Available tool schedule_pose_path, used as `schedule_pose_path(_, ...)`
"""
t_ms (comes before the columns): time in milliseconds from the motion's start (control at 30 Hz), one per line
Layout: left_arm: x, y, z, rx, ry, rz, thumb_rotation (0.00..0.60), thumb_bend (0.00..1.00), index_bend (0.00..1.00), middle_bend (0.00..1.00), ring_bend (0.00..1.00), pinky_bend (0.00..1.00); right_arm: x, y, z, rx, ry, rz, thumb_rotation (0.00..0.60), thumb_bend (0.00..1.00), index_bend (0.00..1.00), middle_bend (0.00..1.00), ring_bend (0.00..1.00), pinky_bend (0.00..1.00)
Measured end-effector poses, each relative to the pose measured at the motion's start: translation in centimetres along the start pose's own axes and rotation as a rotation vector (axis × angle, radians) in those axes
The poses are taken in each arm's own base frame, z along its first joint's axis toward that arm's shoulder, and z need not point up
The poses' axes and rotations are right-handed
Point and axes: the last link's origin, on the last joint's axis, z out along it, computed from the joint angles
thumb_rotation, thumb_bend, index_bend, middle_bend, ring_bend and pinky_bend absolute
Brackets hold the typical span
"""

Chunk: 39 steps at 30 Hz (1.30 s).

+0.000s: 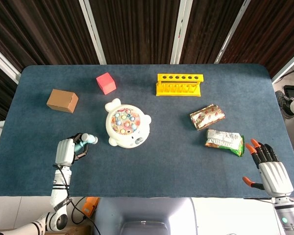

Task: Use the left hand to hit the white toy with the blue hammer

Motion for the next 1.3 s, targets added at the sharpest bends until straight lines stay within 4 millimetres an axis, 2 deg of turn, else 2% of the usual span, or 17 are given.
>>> schedule_pose_path(267,1.6,0.6,0.5,-0.043,0.035,-0.091,0.600,0.80,0.57,0.90,0.90,1.00,-0.1,0.0,0.0,0.000,-0.004,-0.001,0.600,0.27,0.00,0.00,0.00,0.00)
schedule_pose_path(467,2.6,1.7,1.7,-0.046,0.009,-0.124,0.600,0.84,0.57,0.94,0.98,1.00,-0.1,-0.1,0.1,0.001,-0.006,-0.001,0.600,0.27,0.00,0.00,0.00,0.00)
schedule_pose_path(900,3.4,7.9,6.3,-0.087,-0.069,-0.040,0.600,0.84,0.57,0.95,0.99,1.00,-0.1,0.0,0.2,-0.003,-0.009,0.004,0.600,0.27,0.00,0.00,0.00,0.00)
schedule_pose_path(1067,3.2,8.9,7.2,-0.084,-0.090,-0.010,0.600,0.84,0.57,0.95,0.99,1.00,0.0,0.2,0.2,-0.006,-0.007,0.010,0.600,0.27,0.00,0.00,0.00,0.00)
schedule_pose_path(1300,0.9,10.2,10.2,0.004,-0.159,0.072,0.600,0.84,0.57,0.95,0.99,1.00,0.1,0.3,0.2,-0.006,-0.009,0.016,0.600,0.27,0.00,0.00,0.00,0.00)
